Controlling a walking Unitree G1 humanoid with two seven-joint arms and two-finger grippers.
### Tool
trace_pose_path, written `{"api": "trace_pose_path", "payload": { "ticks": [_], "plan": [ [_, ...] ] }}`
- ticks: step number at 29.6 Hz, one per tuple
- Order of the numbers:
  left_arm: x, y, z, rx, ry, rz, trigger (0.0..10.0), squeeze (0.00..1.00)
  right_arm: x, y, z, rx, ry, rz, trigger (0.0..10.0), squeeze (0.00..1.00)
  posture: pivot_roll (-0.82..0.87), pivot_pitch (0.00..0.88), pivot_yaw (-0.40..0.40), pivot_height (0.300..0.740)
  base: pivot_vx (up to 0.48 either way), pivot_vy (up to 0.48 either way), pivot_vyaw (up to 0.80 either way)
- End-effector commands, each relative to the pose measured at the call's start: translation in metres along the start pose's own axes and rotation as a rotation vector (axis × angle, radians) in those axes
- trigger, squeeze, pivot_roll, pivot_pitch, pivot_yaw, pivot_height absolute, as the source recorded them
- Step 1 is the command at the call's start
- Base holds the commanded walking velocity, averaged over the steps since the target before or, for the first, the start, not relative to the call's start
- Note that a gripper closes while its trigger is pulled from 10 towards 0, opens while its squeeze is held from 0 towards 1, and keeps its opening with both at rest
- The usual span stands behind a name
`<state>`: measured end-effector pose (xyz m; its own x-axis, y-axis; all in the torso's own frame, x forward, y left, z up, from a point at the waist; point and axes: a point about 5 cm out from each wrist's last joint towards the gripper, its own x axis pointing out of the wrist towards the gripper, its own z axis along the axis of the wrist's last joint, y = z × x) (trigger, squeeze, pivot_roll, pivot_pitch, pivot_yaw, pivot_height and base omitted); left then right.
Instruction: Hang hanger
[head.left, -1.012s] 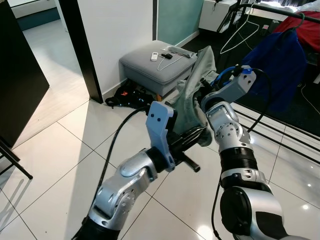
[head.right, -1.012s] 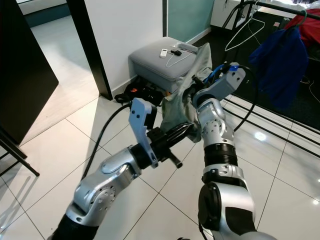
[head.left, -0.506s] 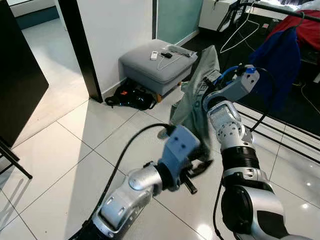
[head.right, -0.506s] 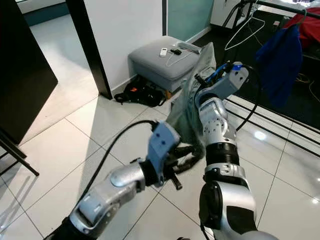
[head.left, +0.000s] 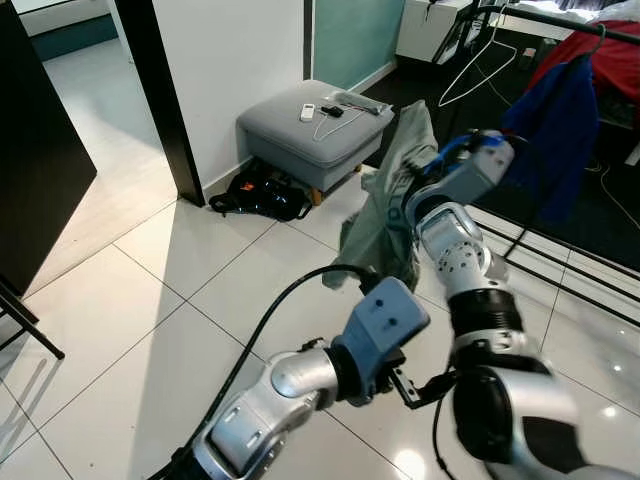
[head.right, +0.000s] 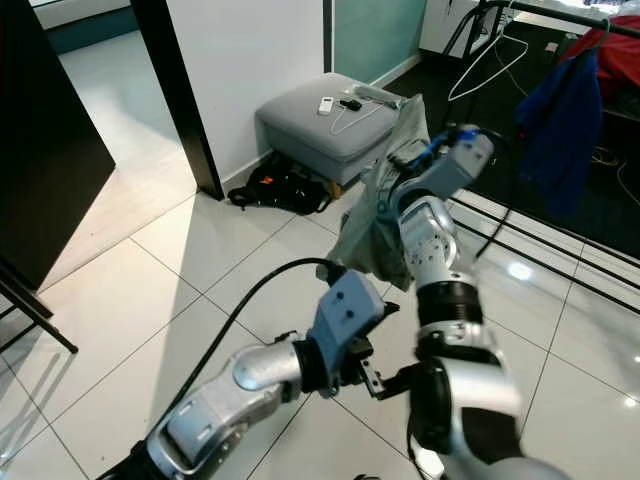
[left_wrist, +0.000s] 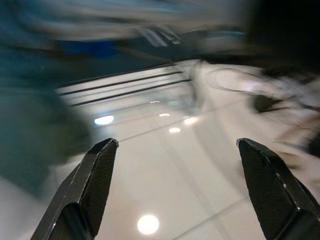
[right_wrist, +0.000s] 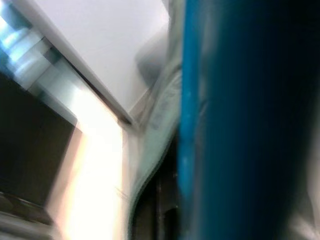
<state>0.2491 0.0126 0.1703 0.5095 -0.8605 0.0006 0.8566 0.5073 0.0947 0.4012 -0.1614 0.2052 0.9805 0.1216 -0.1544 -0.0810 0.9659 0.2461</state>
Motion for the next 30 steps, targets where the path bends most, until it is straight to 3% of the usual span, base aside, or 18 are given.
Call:
{"api": "trace_pose_path", "payload": {
  "ticks": [1, 2, 4, 5, 6, 7, 8, 9, 11, 12, 13, 14, 15, 16, 19, 21, 24, 30],
  "plan": [
    [-0.015, 0.023, -0.008, 0.008, 0.034, 0.119, 10.0, 1.00, -0.005, -0.011, -0.036, -0.198, 0.196, 0.024, 10.0, 0.00, -0.06, 0.103, -0.040, 0.740, 0.000, 0.000, 0.00],
    [-0.033, 0.047, -0.013, 0.018, 0.072, 0.223, 10.0, 0.00, -0.015, -0.033, -0.054, -0.429, 0.327, 0.031, 10.0, 0.00, -0.07, 0.105, -0.040, 0.740, 0.000, 0.000, 0.00],
    [-0.033, 0.047, -0.013, 0.018, 0.072, 0.223, 10.0, 0.00, -0.015, -0.033, -0.054, -0.429, 0.327, 0.031, 10.0, 0.00, -0.07, 0.105, -0.040, 0.740, 0.000, 0.000, 0.00],
    [-0.048, 0.065, -0.016, 0.031, 0.103, 0.298, 10.0, 0.00, -0.025, -0.052, -0.063, -0.613, 0.394, 0.026, 10.0, 0.00, -0.07, 0.105, -0.036, 0.740, 0.000, 0.000, 0.00],
    [-0.048, 0.065, -0.016, 0.031, 0.103, 0.298, 10.0, 0.00, -0.025, -0.052, -0.063, -0.613, 0.394, 0.026, 10.0, 0.00, -0.07, 0.105, -0.036, 0.740, 0.000, 0.000, 0.00],
    [-0.065, 0.082, -0.018, 0.056, 0.135, 0.369, 10.0, 0.00, -0.034, -0.070, -0.067, -0.763, 0.431, 0.015, 10.0, 0.00, -0.08, 0.106, -0.033, 0.740, 0.000, 0.000, 0.00],
    [-0.065, 0.082, -0.018, 0.056, 0.135, 0.369, 10.0, 0.00, -0.034, -0.070, -0.067, -0.763, 0.431, 0.015, 10.0, 0.00, -0.08, 0.106, -0.033, 0.740, 0.000, 0.000, 0.00],
    [-0.079, 0.096, -0.020, 0.089, 0.170, 0.435, 10.0, 0.00, -0.041, -0.079, -0.070, -0.852, 0.434, 0.027, 10.0, 0.00, -0.08, 0.104, -0.030, 0.740, 0.000, 0.000, 0.00],
    [-0.079, 0.096, -0.020, 0.089, 0.170, 0.435, 10.0, 0.00, -0.041, -0.079, -0.070, -0.852, 0.434, 0.027, 10.0, 0.00, -0.08, 0.104, -0.030, 0.740, 0.000, 0.000, 0.00],
    [-0.093, 0.106, -0.022, 0.115, 0.201, 0.498, 10.0, 0.00, -0.045, -0.082, -0.072, -0.885, 0.416, 0.052, 10.0, 0.00, -0.08, 0.105, -0.027, 0.740, 0.000, 0.000, 0.00],
    [-0.093, 0.106, -0.022, 0.115, 0.201, 0.498, 10.0, 0.00, -0.045, -0.082, -0.072, -0.885, 0.416, 0.052, 10.0, 0.00, -0.08, 0.105, -0.027, 0.740, 0.000, 0.000, 0.00],
    [-0.109, 0.117, -0.030, 0.078, 0.211, 0.602, 10.0, 0.00, -0.047, -0.080, -0.076, -0.915, 0.354, 0.078, 10.0, 0.00, -0.08, 0.102, -0.023, 0.740, 0.000, 0.000, 0.00],
    [-0.109, 0.117, -0.030, 0.078, 0.211, 0.602, 10.0, 0.00, -0.047, -0.080, -0.076, -0.915, 0.354, 0.078, 10.0, 0.00, -0.08, 0.102, -0.023, 0.740, 0.000, 0.000, 0.00],
    [-0.122, 0.126, -0.034, 0.007, 0.173, 0.702, 10.0, 0.00, -0.049, -0.076, -0.081, -0.933, 0.312, 0.099, 10.0, 0.00, -0.08, 0.101, -0.025, 0.740, 0.000, 0.000, 0.00],
    [-0.122, 0.126, -0.034, 0.007, 0.173, 0.702, 10.0, 0.00, -0.049, -0.076, -0.081, -0.933, 0.312, 0.099, 10.0, 0.00, -0.08, 0.101, -0.025, 0.740, 0.000, 0.000, 0.00],
    [-0.134, 0.132, -0.033, -0.127, 0.043, 0.787, 10.0, 0.00, -0.049, -0.075, -0.079, -0.878, 0.229, 0.071, 10.0, 0.00, -0.08, 0.096, -0.035, 0.740, 0.000, 0.000, 0.00],
    [-0.134, 0.132, -0.030, -0.164, -0.007, 0.762, 10.0, 0.00, -0.049, -0.078, -0.076, -0.826, 0.213, 0.040, 10.0, 0.00, -0.08, 0.099, -0.038, 0.740, 0.000, 0.000, -0.27],
    [-0.133, 0.133, -0.028, -0.185, -0.030, 0.731, 10.0, 0.00, -0.051, -0.080, -0.073, -0.817, 0.198, 0.011, 10.0, 0.00, -0.09, 0.106, -0.037, 0.740, 0.000, 0.000, -0.80]
  ]
}}
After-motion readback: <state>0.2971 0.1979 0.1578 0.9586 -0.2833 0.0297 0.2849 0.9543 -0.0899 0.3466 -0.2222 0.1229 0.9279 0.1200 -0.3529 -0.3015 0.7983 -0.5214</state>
